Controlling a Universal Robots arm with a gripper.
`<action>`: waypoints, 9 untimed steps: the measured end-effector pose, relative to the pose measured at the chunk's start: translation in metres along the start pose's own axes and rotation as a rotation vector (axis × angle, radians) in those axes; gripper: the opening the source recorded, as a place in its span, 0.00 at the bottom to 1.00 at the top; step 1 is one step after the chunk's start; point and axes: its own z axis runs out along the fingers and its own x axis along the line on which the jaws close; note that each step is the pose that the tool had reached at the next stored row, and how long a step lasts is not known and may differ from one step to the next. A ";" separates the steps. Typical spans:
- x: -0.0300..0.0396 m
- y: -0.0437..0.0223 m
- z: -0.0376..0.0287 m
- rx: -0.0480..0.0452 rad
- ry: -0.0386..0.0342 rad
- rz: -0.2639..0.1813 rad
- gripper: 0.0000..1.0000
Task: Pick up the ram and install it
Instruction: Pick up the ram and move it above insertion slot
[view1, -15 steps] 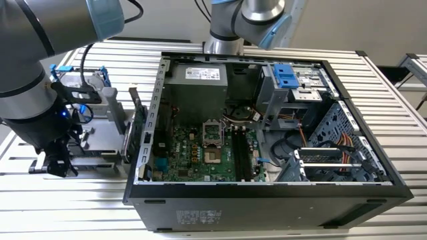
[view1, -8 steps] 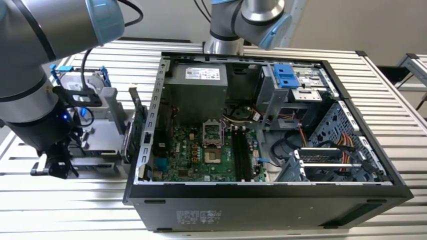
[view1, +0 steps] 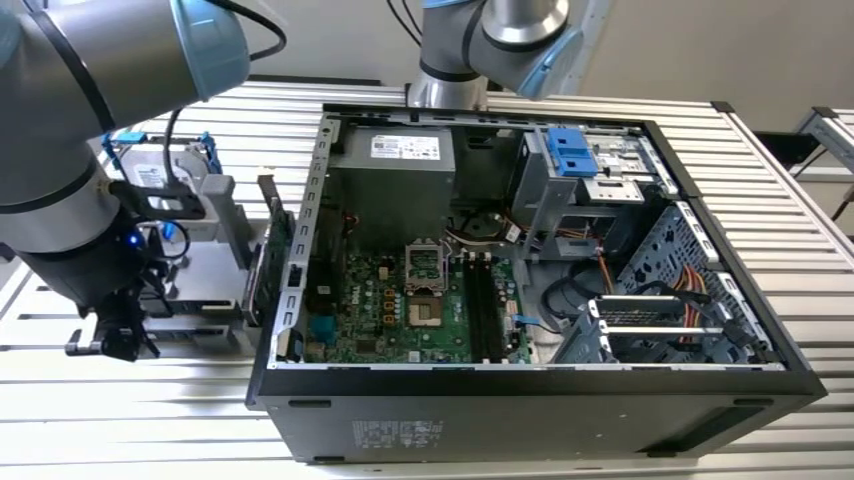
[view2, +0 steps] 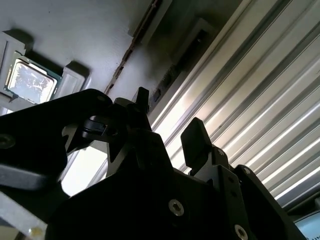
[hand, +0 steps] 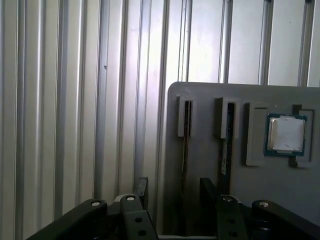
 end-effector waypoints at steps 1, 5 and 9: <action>0.0000 0.0001 0.0010 0.0001 -0.0014 0.000 1.00; -0.0002 0.0003 0.0044 0.0005 -0.0099 0.000 1.00; -0.0009 0.0002 0.0069 0.0011 -0.0237 0.000 1.00</action>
